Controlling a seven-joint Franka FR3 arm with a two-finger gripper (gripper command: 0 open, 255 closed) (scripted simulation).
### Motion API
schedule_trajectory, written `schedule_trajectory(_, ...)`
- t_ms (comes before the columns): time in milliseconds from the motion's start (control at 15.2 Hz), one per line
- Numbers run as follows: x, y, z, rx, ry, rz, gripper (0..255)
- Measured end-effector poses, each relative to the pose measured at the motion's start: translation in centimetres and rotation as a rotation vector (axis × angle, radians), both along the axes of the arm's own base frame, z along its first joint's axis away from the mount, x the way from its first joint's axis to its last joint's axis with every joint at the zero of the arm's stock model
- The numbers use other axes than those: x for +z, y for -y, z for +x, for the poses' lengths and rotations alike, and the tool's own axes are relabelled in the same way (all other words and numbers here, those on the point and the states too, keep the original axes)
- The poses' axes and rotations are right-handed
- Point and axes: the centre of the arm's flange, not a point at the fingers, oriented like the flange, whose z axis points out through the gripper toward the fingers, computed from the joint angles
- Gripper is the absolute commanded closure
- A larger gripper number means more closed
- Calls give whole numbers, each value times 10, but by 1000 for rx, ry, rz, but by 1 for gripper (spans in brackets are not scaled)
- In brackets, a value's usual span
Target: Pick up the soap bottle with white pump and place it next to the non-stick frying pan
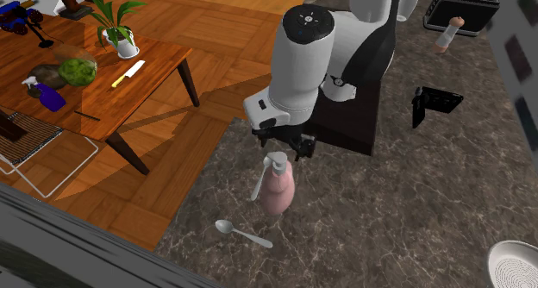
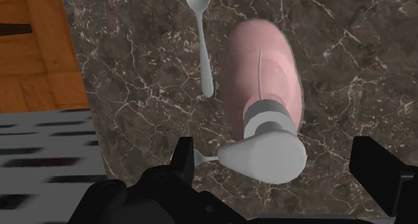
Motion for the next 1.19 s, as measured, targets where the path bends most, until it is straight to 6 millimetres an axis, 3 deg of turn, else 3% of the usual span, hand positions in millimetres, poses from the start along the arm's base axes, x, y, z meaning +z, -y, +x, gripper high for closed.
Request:
schedule_trajectory(462,-34,4,8,-1,1,0,0)
schedule_trajectory(858,-38,4,7,-1,2,0,0)
schedule_trajectory(924,-38,4,7,-1,2,0,255)
schedule_trajectory(1188,-38,4,7,-1,3,1,255)
